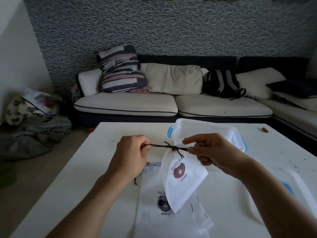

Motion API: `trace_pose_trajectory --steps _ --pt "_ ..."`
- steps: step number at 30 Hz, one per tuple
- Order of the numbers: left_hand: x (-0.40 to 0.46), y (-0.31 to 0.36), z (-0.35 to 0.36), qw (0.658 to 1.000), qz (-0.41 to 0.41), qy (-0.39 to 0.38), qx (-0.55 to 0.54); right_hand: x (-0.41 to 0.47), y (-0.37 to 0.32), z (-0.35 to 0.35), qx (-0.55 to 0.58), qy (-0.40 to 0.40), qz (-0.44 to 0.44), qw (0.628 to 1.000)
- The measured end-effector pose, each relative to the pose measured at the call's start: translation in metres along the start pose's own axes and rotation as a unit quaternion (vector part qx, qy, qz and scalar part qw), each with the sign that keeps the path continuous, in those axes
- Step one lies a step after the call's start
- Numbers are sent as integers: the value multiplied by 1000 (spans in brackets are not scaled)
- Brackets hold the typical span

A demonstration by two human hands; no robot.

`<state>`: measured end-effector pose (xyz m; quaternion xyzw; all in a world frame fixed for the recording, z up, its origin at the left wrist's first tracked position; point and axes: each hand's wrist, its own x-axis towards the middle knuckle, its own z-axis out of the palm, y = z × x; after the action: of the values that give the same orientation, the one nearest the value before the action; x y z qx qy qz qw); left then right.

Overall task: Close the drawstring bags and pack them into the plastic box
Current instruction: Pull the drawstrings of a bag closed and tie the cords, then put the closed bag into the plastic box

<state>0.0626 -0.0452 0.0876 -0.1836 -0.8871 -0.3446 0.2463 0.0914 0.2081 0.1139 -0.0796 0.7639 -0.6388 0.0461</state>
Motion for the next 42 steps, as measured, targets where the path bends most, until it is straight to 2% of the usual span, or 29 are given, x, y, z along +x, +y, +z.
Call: trace_pose_trajectory --steps 3,5,6,7,8,9,11,14,16,18,20,21,23,24,25,26,27,29,31,33,34,36,37,39,42 --pt "3 -2 5 1000 -10 1 6 0 0 -3 -4 11 -8 1000" --pt "3 2 10 992 -78 -26 -93 0 2 -5 -25 16 -12 999" --pt "2 10 12 967 -148 -52 -201 -1 3 -3 -49 16 -10 999" --pt "0 19 16 916 -226 -79 -323 -2 6 0 -79 17 -8 997" --pt "-1 29 19 850 -292 -94 -427 -1 9 4 -108 22 -9 994" --pt "-2 36 22 799 -334 -97 -491 -1 12 10 -128 34 -15 991" --pt "1 47 31 720 -375 -92 -576 1 15 18 -162 66 -45 984" --pt "11 54 40 650 -366 -79 -661 6 18 27 -294 103 -106 944" --pt "17 58 43 624 -346 -81 -696 13 22 26 -322 159 -158 920" --pt "21 61 48 645 -322 -96 -687 19 22 16 -335 249 -188 889" --pt "24 61 52 697 -306 -94 -641 23 12 -7 -347 351 -235 837" --pt "24 58 54 746 -297 -83 -591 24 4 -19 -360 398 -273 798" --pt "24 44 61 871 -257 -63 -414 29 -12 -36 -390 463 -343 718" --pt "24 34 64 915 -228 -67 -325 34 -20 -44 -399 481 -365 691" --pt "23 24 68 944 -202 -84 -248 42 -21 -50 -409 489 -363 680" --pt "23 13 70 959 -188 -106 -183 53 -20 -53 -423 481 -335 691" --pt "23 3 73 968 -177 -128 -122 66 -15 -56 -445 459 -272 719" --pt "22 -12 80 973 -151 -177 -5 95 7 -62 -470 375 -89 794" --pt "20 -22 87 957 -140 -239 79 119 35 -61 -517 217 58 826" --pt "16 -34 98 920 -159 -330 140 133 54 -60 -508 39 196 838" --pt "14 -41 103 897 -175 -371 163 136 54 -62 -457 -28 262 849" --pt "10 -58 111 858 -201 -435 187 139 49 -69 -328 -93 349 873" --pt "7 -67 114 841 -204 -460 197 143 51 -74 -309 -107 363 873" --pt "3 -80 117 823 -189 -491 216 156 56 -80 -356 -105 369 852" --pt "2 -90 122 838 -163 -471 223 177 75 -85 -479 -68 394 782"
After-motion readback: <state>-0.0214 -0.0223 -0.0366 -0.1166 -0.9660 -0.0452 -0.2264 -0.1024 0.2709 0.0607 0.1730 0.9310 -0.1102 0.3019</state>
